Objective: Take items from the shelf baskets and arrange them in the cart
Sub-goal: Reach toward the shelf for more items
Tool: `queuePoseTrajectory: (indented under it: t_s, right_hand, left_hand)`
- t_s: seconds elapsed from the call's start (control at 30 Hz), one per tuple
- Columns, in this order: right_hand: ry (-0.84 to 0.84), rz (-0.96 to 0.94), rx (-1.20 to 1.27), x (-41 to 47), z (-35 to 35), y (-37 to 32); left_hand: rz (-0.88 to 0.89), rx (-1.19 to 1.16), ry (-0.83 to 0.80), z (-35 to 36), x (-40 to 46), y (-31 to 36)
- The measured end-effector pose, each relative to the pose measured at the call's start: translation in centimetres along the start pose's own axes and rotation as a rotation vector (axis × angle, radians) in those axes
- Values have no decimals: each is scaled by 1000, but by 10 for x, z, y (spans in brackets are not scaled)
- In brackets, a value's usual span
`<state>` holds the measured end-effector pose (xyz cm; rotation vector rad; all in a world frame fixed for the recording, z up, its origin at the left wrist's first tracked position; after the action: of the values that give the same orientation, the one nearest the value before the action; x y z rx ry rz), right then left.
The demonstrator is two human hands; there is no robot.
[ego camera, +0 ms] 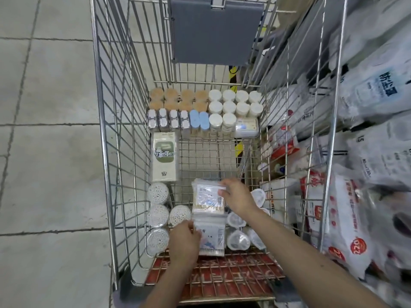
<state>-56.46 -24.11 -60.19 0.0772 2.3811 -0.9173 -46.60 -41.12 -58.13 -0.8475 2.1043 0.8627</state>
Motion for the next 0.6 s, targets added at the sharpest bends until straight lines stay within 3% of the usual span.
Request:
queuePoseTrajectory:
  t_s: [0.6]
  right_hand:
    - [-92,-261,-392,-1,2,-9]
  left_hand:
    - [-19,55,8,-1,-4,1]
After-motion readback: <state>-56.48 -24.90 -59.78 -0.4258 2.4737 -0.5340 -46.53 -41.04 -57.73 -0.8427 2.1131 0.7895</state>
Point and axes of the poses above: each hand's wrist, its own x-axis towards the middle knuckle, its own z-axis out of the palm, y = z × x, the point moved 8 cm from there along x, towards the middle knuckle, and after that the axes turned 8 degrees about -z, right-handed, at the moved point
